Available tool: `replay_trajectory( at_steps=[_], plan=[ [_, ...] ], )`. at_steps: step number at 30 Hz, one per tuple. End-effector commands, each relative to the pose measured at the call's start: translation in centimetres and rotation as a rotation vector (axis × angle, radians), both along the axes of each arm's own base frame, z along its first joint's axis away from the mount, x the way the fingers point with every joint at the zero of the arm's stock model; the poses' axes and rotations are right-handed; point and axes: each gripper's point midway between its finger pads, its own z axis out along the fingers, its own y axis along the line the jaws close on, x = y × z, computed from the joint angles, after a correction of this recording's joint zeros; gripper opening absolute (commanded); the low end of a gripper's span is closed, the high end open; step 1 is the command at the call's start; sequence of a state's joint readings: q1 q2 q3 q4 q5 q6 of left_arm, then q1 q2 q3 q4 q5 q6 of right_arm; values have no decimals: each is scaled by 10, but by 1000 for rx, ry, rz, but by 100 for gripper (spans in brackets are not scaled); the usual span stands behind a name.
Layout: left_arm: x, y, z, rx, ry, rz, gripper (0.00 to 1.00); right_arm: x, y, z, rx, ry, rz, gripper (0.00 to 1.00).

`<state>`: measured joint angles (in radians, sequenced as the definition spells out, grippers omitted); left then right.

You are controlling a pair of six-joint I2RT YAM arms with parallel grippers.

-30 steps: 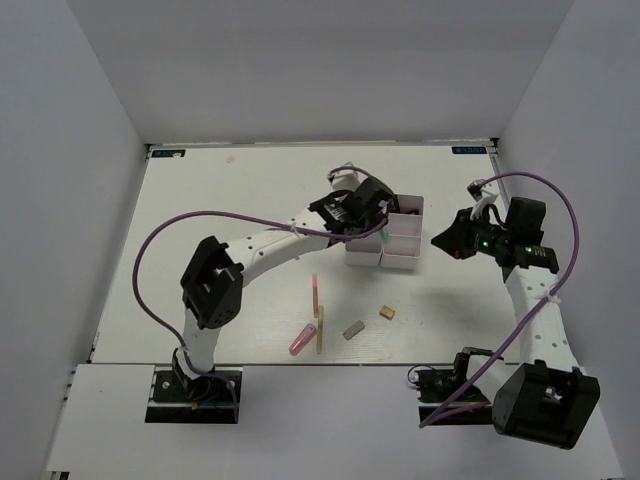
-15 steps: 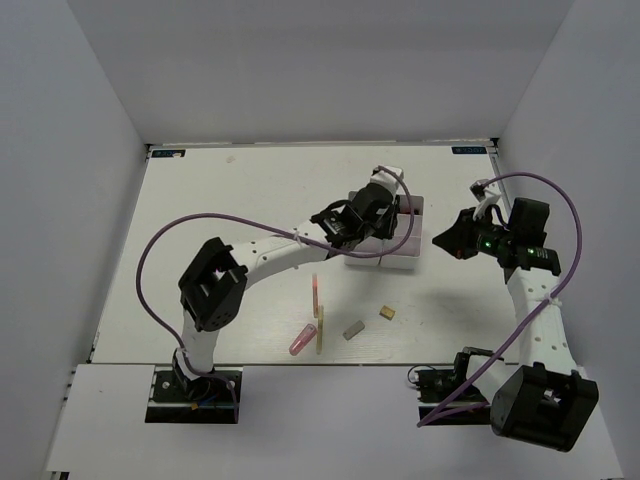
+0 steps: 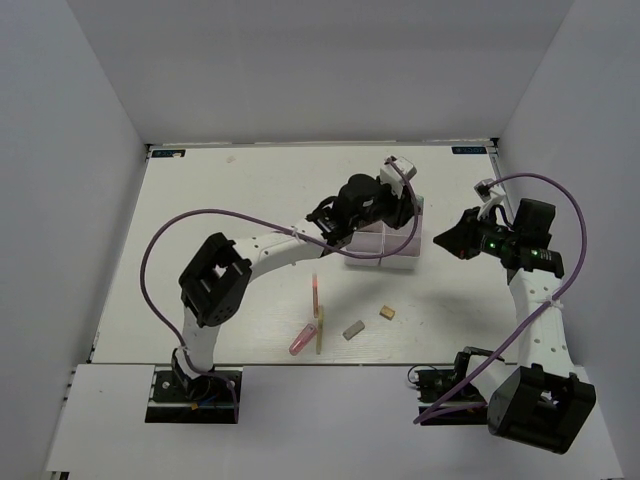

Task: Sort the stationery into containers
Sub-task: Place the stationery into the container

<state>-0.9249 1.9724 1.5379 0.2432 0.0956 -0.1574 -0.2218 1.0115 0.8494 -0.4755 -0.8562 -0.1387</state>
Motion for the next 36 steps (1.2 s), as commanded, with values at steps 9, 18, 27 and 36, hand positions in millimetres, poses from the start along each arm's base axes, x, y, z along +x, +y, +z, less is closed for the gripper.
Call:
replay_trajectory(
  at_steps=[9, 18, 27, 36],
  plan=[
    [23, -9, -15, -70, -65, -107, 1, -4, 4, 14, 48, -56, 59, 15],
    [30, -16, -34, -41, -79, -115, 1, -8, 4, 17, 76, -70, 82, 19],
    [28, -8, -34, -37, -63, -85, 52, -8, 3, 17, 101, -60, 91, 19],
    [7, -11, 7, -74, -95, -107, 9, -7, 2, 18, 103, -54, 86, 44]
  ],
)
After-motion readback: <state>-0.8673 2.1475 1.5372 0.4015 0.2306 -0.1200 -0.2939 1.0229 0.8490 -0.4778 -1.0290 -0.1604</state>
